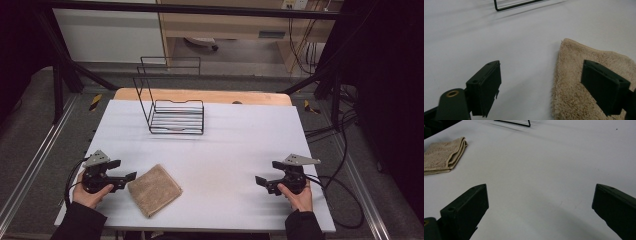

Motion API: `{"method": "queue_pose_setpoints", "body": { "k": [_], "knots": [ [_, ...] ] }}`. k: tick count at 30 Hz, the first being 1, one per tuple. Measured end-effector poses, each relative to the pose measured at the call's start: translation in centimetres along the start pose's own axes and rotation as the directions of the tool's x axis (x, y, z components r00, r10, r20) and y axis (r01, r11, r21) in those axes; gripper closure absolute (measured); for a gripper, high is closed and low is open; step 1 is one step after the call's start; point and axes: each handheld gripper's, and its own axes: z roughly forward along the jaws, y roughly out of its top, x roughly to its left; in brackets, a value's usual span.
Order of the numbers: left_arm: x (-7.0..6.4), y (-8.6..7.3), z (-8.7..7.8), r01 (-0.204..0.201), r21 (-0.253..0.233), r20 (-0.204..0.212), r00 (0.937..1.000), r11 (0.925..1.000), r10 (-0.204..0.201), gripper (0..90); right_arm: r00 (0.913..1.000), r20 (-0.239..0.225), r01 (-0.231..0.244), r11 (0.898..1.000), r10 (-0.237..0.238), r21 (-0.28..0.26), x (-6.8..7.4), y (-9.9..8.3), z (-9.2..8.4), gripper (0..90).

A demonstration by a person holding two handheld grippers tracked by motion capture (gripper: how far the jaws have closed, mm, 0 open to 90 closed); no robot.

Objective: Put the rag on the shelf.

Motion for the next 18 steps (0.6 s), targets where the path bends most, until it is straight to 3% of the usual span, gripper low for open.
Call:
{"method": "queue_pose_setpoints", "body": {
  "k": [9,14,18],
  "knots": [
    [-0.8,-1.0,0.0,0.006,0.087,-0.009,0.9999,0.9962,-0.005,37.2,0.9999,-0.012,0.006,1.000,-0.005,0.023,0.5,0.0,0.7,1.6],
    [-1.2,-1.9,-0.2,0.054,0.110,-0.027,0.9984,0.9925,-0.051,54.9,0.9998,-0.011,0.017,0.999,-0.017,0.033,0.9,0.2,1.0,1.6],
    [-1.4,-2.4,-0.1,0.069,0.125,-0.019,0.9976,0.9897,-0.067,62.8,0.9997,-0.015,0.019,0.999,-0.019,0.036,1.3,0.5,1.2,1.8]
  ]
}}
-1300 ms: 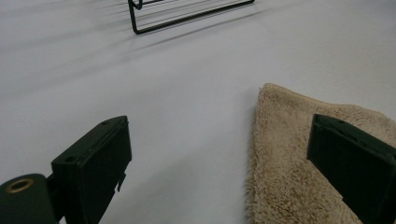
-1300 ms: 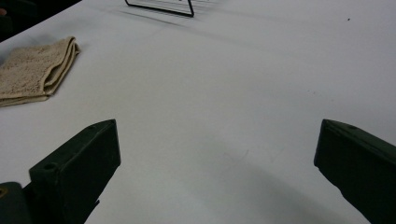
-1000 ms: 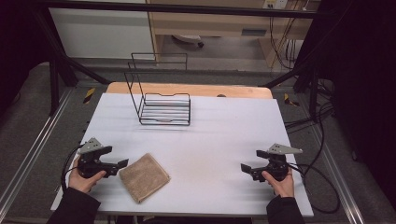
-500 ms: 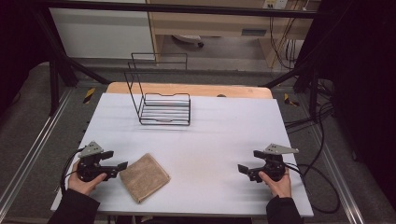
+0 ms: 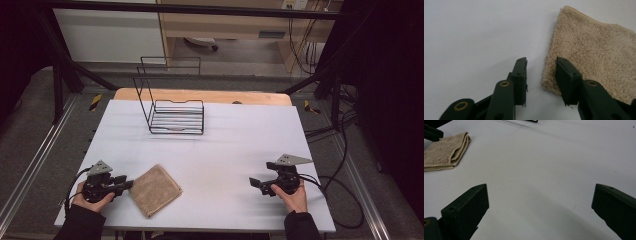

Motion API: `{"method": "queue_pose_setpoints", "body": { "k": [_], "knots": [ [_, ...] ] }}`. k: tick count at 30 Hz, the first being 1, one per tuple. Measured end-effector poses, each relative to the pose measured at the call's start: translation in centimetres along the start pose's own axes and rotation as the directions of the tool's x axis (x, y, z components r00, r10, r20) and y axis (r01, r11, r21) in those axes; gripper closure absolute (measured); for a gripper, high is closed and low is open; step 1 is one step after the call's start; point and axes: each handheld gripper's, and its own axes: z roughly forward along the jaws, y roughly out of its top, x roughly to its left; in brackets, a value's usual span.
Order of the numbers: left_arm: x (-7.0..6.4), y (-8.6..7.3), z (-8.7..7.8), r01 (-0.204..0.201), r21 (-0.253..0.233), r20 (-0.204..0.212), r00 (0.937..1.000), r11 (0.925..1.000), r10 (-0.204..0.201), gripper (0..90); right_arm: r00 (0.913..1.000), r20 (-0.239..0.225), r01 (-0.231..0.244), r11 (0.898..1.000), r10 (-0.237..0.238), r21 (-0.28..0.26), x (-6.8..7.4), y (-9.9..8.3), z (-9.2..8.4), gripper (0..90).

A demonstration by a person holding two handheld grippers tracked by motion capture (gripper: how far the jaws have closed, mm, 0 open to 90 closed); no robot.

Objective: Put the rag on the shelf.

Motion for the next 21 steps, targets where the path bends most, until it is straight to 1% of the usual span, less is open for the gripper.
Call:
{"method": "queue_pose_setpoints", "body": {
  "k": [2,3,4,5,7,8,10,14,19,21],
  "knots": [
    [-0.1,0.0,0.1,0.000,0.004,0.001,1.0000,1.0000,0.000,65.2,1.0000,-0.005,-0.002,1.000,0.002,0.002,0.2,0.2,0.2,1.9],
    [-0.3,-0.1,0.2,-0.002,0.018,0.001,1.0000,0.9998,0.002,66.2,1.0000,-0.007,0.001,1.000,-0.001,0.002,0.3,0.3,0.3,2.0],
    [-0.3,-0.1,0.2,-0.002,0.018,0.001,1.0000,0.9998,0.002,67.1,1.0000,-0.008,0.000,1.000,0.000,0.006,0.4,0.4,0.4,2.1],
    [-0.6,-0.1,0.4,-0.008,0.029,-0.003,1.0000,0.9995,0.008,68.0,1.0000,-0.010,-0.001,1.000,0.002,0.007,0.6,0.5,0.5,2.1],
    [-0.7,-0.1,0.5,-0.005,0.032,-0.002,1.0000,0.9995,0.005,70.4,1.0000,-0.010,0.002,1.000,-0.002,0.007,0.7,0.6,0.6,2.2],
    [-0.7,0.0,0.5,-0.012,0.036,-0.002,0.9999,0.9993,0.012,71.6,0.9999,-0.014,0.004,1.000,-0.003,0.019,1.1,0.9,1.0,2.5],
    [-0.8,0.0,0.6,-0.004,0.039,0.000,1.0000,0.9992,0.004,73.3,0.9998,-0.020,0.005,1.000,-0.004,0.022,1.5,1.2,1.4,2.6],
    [-0.9,0.0,0.7,0.005,0.041,0.007,1.0000,0.9991,-0.005,76.7,0.9991,-0.033,0.029,0.999,-0.027,0.045,2.5,2.0,3.0,2.6],
    [-1.1,0.0,0.8,0.016,0.045,-0.003,0.9999,0.9989,-0.016,78.2,0.9974,-0.051,0.054,0.997,-0.051,0.062,4.0,2.9,4.7,2.6],
    [-1.2,0.1,0.8,0.015,0.049,-0.007,0.9999,0.9987,-0.015,78.7,0.9970,-0.055,0.059,0.996,-0.056,0.070,4.3,3.1,5.0,2.6]
  ]
}}
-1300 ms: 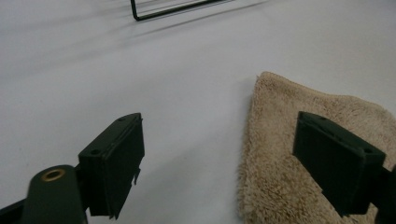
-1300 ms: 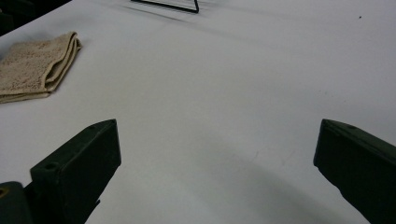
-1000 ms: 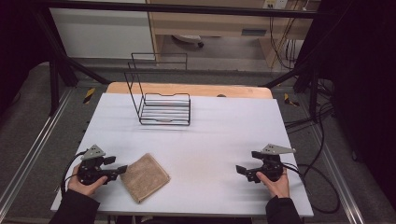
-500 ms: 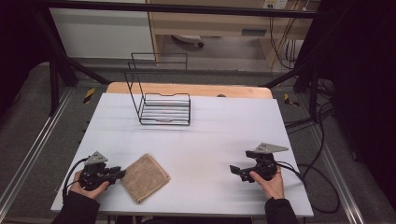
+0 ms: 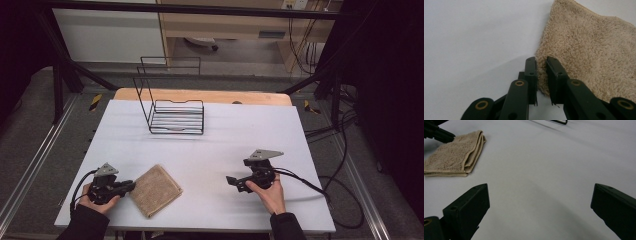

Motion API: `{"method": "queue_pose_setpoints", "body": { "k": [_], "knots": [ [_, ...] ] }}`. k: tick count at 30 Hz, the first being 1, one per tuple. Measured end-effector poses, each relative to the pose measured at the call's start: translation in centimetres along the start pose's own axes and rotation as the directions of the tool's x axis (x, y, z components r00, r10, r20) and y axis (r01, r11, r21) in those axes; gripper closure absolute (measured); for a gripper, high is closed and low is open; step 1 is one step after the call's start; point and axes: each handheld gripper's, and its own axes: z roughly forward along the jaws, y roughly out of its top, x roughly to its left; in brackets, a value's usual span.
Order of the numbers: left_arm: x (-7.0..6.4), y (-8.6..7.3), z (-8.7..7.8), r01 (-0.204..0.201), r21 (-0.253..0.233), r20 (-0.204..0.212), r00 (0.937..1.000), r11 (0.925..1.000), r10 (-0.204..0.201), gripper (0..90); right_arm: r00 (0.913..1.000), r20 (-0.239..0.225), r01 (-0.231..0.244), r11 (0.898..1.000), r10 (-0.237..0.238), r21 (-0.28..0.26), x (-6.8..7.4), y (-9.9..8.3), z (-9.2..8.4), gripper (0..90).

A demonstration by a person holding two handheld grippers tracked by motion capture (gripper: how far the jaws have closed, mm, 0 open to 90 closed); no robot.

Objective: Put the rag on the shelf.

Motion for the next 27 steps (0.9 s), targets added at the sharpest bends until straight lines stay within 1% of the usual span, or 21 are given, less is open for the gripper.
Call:
{"method": "queue_pose_setpoints", "body": {
  "k": [1,6,7,8,10,12,14,15,16,17,18,19,20,21,22,23,24,25,26,27],
  "knots": [
    [-0.1,0.0,0.0,-0.001,0.001,-0.002,1.0000,1.0000,0.001,79.7,1.0000,-0.001,0.004,1.000,-0.004,0.005,0.4,0.4,0.7,2.6],
    [-0.3,0.1,0.0,-0.006,0.009,-0.011,0.9999,0.9999,0.007,81.9,0.9996,-0.019,0.021,1.000,-0.021,0.013,1.7,1.6,2.6,2.4],
    [-0.3,0.1,0.0,-0.006,0.010,-0.011,0.9999,0.9999,0.006,81.9,0.9996,-0.019,0.021,1.000,-0.021,0.013,1.7,1.6,2.6,2.4],
    [-0.3,0.2,0.0,-0.003,0.011,-0.011,0.9999,0.9999,0.004,82.5,0.9995,-0.025,0.019,1.000,-0.019,0.006,2.2,2.2,3.4,2.7],
    [-0.3,0.2,0.1,-0.004,0.011,-0.012,0.9999,0.9999,0.004,82.7,0.9990,-0.036,0.024,1.000,-0.024,-0.006,2.9,3.0,4.2,2.7],
    [-0.3,0.2,0.1,-0.004,0.011,-0.012,0.9999,0.9999,0.004,82.9,0.9982,-0.044,0.040,0.999,-0.040,-0.009,3.5,3.7,5.0,2.9],
    [-0.3,0.2,0.1,-0.005,0.011,-0.012,0.9999,0.9999,0.005,83.0,0.9979,-0.040,0.050,0.999,-0.050,-0.003,4.2,4.4,5.8,3.2],
    [-0.3,0.2,0.1,-0.006,0.010,-0.011,0.9999,0.9999,0.006,83.0,0.9979,-0.040,0.050,0.999,-0.050,-0.003,4.2,4.4,5.8,3.2],
    [-0.3,0.2,0.1,-0.006,0.010,-0.011,0.9999,0.9999,0.006,83.1,0.9973,-0.037,0.064,0.998,-0.064,-0.002,4.9,5.1,6.9,3.5],
    [-0.3,0.2,0.1,-0.006,0.010,-0.012,0.9999,0.9999,0.006,83.1,0.9973,-0.037,0.064,0.998,-0.064,-0.002,4.9,5.1,6.9,3.5],
    [-0.3,0.2,0.1,-0.007,0.010,-0.012,0.9999,0.9999,0.007,83.2,0.9966,-0.036,0.075,0.997,-0.074,0.004,5.6,5.7,7.8,3.7],
    [-0.3,0.2,0.1,-0.007,0.010,-0.012,0.9999,0.9999,0.007,83.2,0.9966,-0.036,0.075,0.997,-0.074,0.004,5.6,5.7,7.8,3.7],
    [-0.3,0.2,0.1,-0.008,0.010,-0.012,0.9999,0.9999,0.008,83.4,0.9957,-0.033,0.086,0.996,-0.086,0.006,6.3,6.3,8.8,4.6],
    [-0.3,0.2,0.1,-0.007,0.009,-0.012,0.9999,0.9999,0.007,83.4,0.9957,-0.033,0.086,0.996,-0.086,0.006,6.3,6.3,8.8,4.6],
    [-0.4,0.2,0.1,-0.010,0.010,-0.014,0.9999,0.9999,0.010,83.7,0.9948,-0.032,0.097,0.995,-0.097,0.015,7.0,6.9,9.8,5.9],
    [-0.4,0.2,0.1,-0.010,0.010,-0.014,0.9999,0.9999,0.010,83.7,0.9948,-0.032,0.097,0.995,-0.097,0.015,7.0,6.9,9.8,5.9],
    [-0.4,0.2,0.1,-0.011,0.010,-0.015,0.9998,0.9999,0.011,83.8,0.9928,-0.035,0.116,0.993,-0.114,0.031,7.6,7.4,10.8,6.3],
    [-0.4,0.2,0.1,-0.011,0.011,-0.016,0.9998,0.9999,0.012,83.8,0.9928,-0.035,0.116,0.993,-0.114,0.031,7.6,7.4,10.8,6.3],
    [-0.4,0.2,0.1,-0.011,0.010,-0.016,0.9998,0.9999,0.011,83.9,0.9912,-0.041,0.127,0.991,-0.125,0.046,8.2,7.7,11.8,7.7],
    [-0.4,0.2,0.1,-0.011,0.011,-0.017,0.9998,0.9999,0.011,83.9,0.9907,-0.044,0.131,0.990,-0.129,0.055,8.5,7.9,12.4,8.2]
  ]
}}
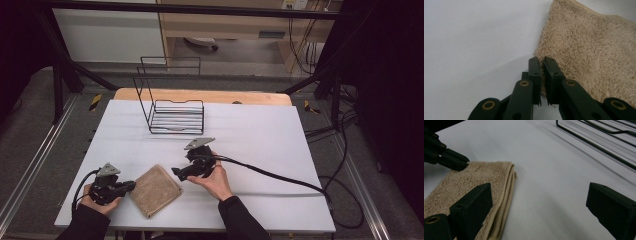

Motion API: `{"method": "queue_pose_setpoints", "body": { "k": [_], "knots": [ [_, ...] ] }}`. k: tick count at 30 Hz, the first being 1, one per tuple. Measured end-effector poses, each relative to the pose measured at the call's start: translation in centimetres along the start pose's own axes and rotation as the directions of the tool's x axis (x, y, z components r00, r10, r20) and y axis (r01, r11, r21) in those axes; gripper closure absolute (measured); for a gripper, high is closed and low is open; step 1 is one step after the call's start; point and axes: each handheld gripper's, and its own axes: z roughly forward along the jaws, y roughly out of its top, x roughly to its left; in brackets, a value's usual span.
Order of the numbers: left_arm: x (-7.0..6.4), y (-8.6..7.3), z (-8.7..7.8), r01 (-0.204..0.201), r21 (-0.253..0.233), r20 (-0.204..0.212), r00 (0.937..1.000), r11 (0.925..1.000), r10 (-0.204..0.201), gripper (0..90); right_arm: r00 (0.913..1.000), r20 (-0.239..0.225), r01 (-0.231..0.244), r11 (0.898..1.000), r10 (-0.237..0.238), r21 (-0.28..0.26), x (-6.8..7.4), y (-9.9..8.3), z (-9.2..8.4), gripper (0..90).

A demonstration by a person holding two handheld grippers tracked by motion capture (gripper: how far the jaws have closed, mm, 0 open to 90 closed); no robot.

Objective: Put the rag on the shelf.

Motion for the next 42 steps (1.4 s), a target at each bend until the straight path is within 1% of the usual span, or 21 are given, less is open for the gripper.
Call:
{"method": "queue_pose_setpoints", "body": {
  "k": [4,5,6,7,8,9,13,14,17,20,24,26,30,32,34,38,41,42],
  "knots": [
    [0.0,0.0,0.0,-0.001,0.000,-0.001,1.0000,1.0000,0.001,84.0,0.9997,-0.021,0.010,1.000,-0.009,0.020,0.8,0.6,2.0,12.2],
    [0.0,0.0,0.0,-0.001,0.000,-0.001,1.0000,1.0000,0.001,84.0,0.9997,-0.021,0.010,1.000,-0.009,0.020,0.8,0.6,2.0,12.2],
    [0.0,0.0,0.0,-0.002,0.000,-0.002,1.0000,1.0000,0.002,84.0,0.9994,-0.034,0.001,1.000,0.000,0.026,1.0,0.8,2.8,14.7],
    [0.0,0.0,0.0,-0.002,0.000,-0.002,1.0000,1.0000,0.002,84.0,0.9994,-0.034,0.001,1.000,0.000,0.026,1.0,0.8,2.8,14.7],
    [0.0,0.0,0.0,-0.002,0.000,-0.003,1.0000,1.0000,0.002,84.0,0.9989,-0.047,-0.005,1.000,0.006,0.029,1.1,0.9,3.6,19.3],
    [0.0,0.0,0.0,-0.002,0.000,-0.003,1.0000,1.0000,0.002,84.0,0.9985,-0.051,-0.015,0.999,0.017,0.035,1.2,0.9,4.0,21.0],
    [0.0,0.0,0.0,-0.002,0.002,-0.002,1.0000,1.0000,0.002,84.0,0.9967,-0.076,-0.025,0.998,0.029,0.058,1.4,0.9,5.5,28.9],
    [0.0,0.0,0.0,-0.002,0.002,-0.002,1.0000,1.0000,0.002,84.1,0.9962,-0.081,-0.026,0.998,0.031,0.064,1.4,0.9,5.8,31.2],
    [0.0,0.0,0.0,-0.002,0.003,-0.003,1.0000,1.0000,0.002,84.1,0.9958,-0.090,-0.008,0.997,0.015,0.080,1.6,0.9,6.5,38.7],
    [0.0,0.1,0.0,-0.002,0.004,-0.003,1.0000,1.0000,0.002,84.2,0.9935,-0.110,-0.022,0.997,0.030,0.078,1.7,0.9,6.7,48.7],
    [0.0,0.1,0.0,0.001,0.003,-0.001,1.0000,1.0000,-0.001,84.2,0.9898,-0.133,-0.037,0.995,0.049,0.093,1.7,0.8,6.8,56.8],
    [0.0,0.1,0.0,0.004,0.003,-0.002,1.0000,1.0000,-0.004,84.2,0.9878,-0.148,-0.035,0.995,0.049,0.096,1.7,0.8,6.8,62.0],
    [0.0,0.1,0.0,0.008,0.003,-0.001,1.0000,1.0000,-0.008,84.2,0.9843,-0.165,-0.044,0.993,0.062,0.107,1.8,0.7,6.8,68.4],
    [0.0,0.1,0.0,0.009,0.004,0.000,1.0000,1.0000,-0.009,84.3,0.9802,-0.179,-0.064,0.991,0.084,0.118,1.8,0.7,6.9,74.0],
    [0.0,0.1,0.0,0.010,0.004,0.000,1.0000,0.9999,-0.010,84.4,0.9786,-0.185,-0.068,0.990,0.090,0.121,1.8,0.7,6.9,78.9],
    [-0.1,0.2,-0.1,0.006,0.000,-0.007,1.0000,1.0000,-0.006,85.0,0.9786,-0.182,-0.074,0.990,0.096,0.121,1.9,0.8,6.6,83.1],
    [-0.1,0.3,-0.1,-0.003,0.004,-0.007,1.0000,1.0000,0.003,85.2,0.9817,-0.170,-0.067,0.991,0.086,0.112,2.1,1.0,6.2,83.9],
    [-0.1,0.4,-0.1,0.003,-0.002,-0.005,1.0000,1.0000,-0.003,85.3,0.9833,-0.163,-0.065,0.992,0.082,0.107,2.1,1.0,6.0,84.0]
  ]
}}
